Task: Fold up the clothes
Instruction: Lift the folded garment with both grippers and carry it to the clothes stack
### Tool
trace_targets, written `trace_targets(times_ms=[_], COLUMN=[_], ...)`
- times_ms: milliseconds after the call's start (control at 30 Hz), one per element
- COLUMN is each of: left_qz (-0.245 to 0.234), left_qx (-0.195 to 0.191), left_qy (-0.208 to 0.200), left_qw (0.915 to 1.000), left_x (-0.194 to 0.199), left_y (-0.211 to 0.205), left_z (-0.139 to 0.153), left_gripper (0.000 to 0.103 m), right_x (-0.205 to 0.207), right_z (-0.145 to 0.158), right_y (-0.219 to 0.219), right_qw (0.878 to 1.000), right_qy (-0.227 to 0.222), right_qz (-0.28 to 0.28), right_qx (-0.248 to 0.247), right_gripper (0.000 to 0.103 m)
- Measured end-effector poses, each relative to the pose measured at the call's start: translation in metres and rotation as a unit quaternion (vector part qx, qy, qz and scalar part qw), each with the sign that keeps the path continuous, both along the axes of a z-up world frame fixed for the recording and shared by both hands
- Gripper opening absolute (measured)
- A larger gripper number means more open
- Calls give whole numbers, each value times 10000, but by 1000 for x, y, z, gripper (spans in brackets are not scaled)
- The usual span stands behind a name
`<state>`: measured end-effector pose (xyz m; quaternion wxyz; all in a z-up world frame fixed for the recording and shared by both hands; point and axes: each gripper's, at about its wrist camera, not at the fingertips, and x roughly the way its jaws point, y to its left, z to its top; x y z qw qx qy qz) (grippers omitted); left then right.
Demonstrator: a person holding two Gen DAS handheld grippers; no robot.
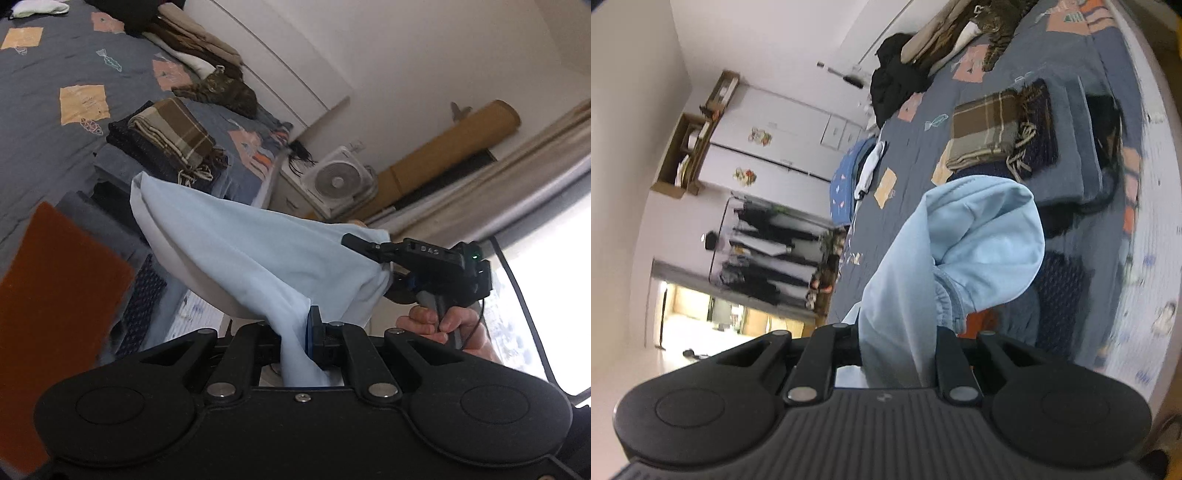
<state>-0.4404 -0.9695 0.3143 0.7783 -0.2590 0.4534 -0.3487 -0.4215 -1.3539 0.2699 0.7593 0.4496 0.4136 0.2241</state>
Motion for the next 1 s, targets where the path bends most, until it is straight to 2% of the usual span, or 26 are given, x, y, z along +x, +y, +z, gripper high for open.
trace_targets(times_ms=[200, 567, 733, 900, 1000], left_qz=[81, 27, -31, -194, -339], left_qx=[140, 85, 56, -14, 9], left_qy=[-157, -670, -891, -941, -831], left_qw=[9997, 9977, 9960, 9954, 9960], left_x=[27, 89, 122, 184, 232], left_y=[-42, -66, -74, -67, -62], left_z=[16, 34, 36, 15, 1], left_gripper=[6, 6, 6, 6, 6], right_x=[30, 67, 91, 130, 164], right_z=[15, 42, 34, 13, -1], right_y=[-39, -79, -86, -82, -75], right_qw=[9999, 9989, 9979, 9971, 9968], right_qy=[-115, -445, -532, -530, -467], right_qz=[98, -151, -360, -532, -628], right_qx=[-53, -10, -17, -81, -133], right_gripper=[14, 14, 14, 14, 14])
